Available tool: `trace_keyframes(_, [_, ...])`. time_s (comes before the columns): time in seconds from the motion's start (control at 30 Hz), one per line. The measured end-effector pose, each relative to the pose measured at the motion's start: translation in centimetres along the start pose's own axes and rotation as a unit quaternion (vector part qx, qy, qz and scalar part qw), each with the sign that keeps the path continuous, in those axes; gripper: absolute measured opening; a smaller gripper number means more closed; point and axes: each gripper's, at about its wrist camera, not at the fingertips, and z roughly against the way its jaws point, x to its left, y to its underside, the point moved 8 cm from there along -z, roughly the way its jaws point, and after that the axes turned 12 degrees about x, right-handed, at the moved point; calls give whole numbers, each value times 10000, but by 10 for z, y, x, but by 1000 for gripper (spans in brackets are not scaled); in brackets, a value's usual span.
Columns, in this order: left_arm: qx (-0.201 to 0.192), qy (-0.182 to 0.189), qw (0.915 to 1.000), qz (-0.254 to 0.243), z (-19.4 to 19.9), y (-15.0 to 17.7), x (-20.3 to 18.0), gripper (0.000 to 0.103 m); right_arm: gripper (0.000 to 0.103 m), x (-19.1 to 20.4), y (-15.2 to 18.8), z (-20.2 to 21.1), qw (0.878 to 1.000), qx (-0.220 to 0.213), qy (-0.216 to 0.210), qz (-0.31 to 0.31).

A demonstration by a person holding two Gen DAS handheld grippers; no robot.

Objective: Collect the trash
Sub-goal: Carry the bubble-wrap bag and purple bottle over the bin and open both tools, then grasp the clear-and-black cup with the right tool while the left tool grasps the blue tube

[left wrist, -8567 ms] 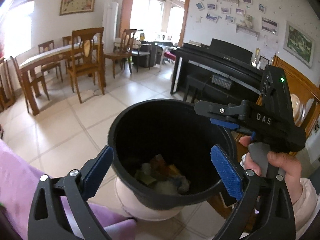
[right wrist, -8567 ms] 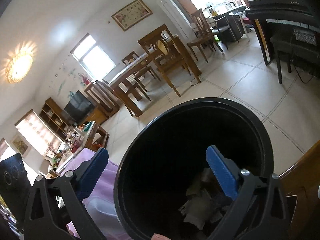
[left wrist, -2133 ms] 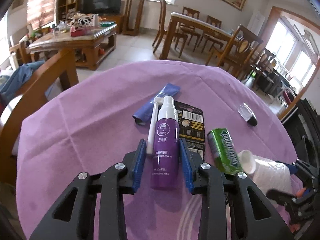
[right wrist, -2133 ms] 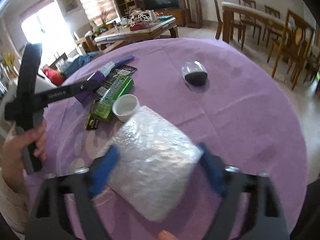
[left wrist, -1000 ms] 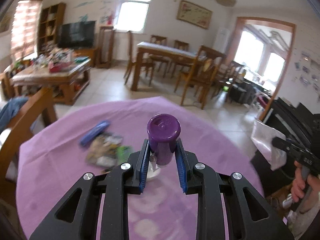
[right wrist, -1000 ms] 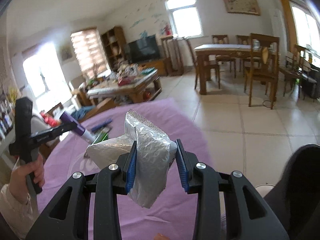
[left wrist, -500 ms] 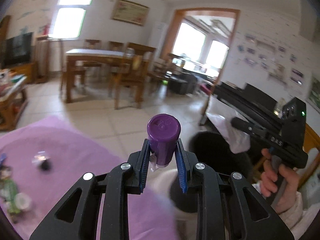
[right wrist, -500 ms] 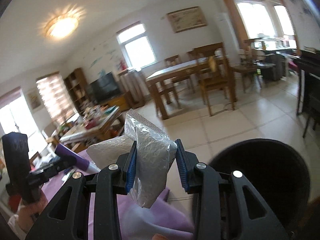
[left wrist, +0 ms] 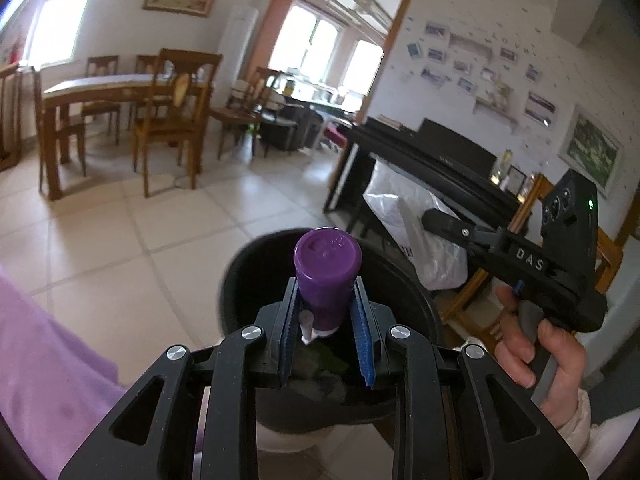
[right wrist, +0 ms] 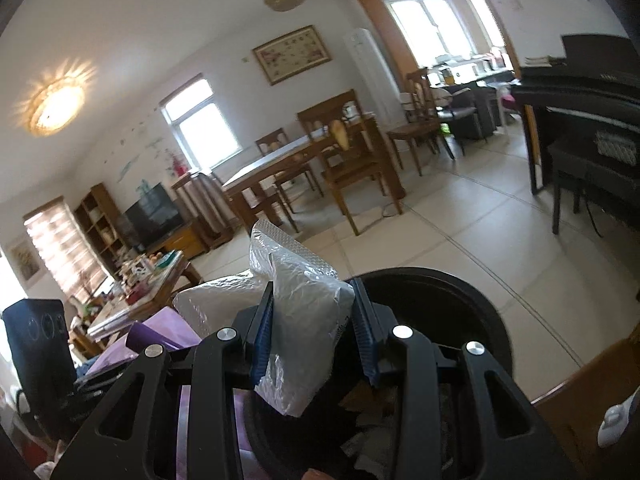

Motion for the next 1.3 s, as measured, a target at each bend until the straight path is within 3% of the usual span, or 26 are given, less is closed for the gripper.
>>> trace_keyframes(0.17, [198, -1, 9997, -134, -33, 5, -18, 26, 36, -28, 7, -1, 9997, 36, 41, -236])
trace_keyframes(0.43, [405, -6, 9989, -220, -52, 13, -28, 26, 36, -45, 15, -6, 9988, 126, 35, -466])
trace_keyframes(0.53, [519, -24, 9980, -361, -54, 15, -30, 26, 44, -50, 14, -7, 9984, 180, 2, -541])
trace_keyframes(0.57, [505, -79, 9979, -399, -52, 14, -33, 28, 57, -46, 16, -6, 9981, 194, -43, -587])
trace_keyframes(0.6, [477, -163, 9977, -454, -51, 14, -35, 43, 74, -48, 16, -6, 9977, 193, -93, -639])
trace_keyframes(0.63, [437, -237, 9976, -480, -47, 13, -34, 71, 82, -50, 16, -3, 9974, 153, -116, -694])
trace_keyframes(0.7, [159, -510, 9972, -529, -32, 9, -30, 97, 86, -52, 14, 1, 9975, 68, -96, -698])
trace_keyframes(0.77, [-50, -698, 9957, -610, -17, 8, -27, 97, 88, -50, 13, 3, 9977, 59, -81, -665])
trace_keyframes(1.1, [-226, -913, 9948, -384, 33, 14, 4, 97, 92, -26, 17, -4, 9989, 200, 43, -430])
trace_keyframes(1.3, [-385, -1044, 9937, -150, 77, 31, 44, 97, 92, 11, 21, -14, 9992, 380, 73, -132])
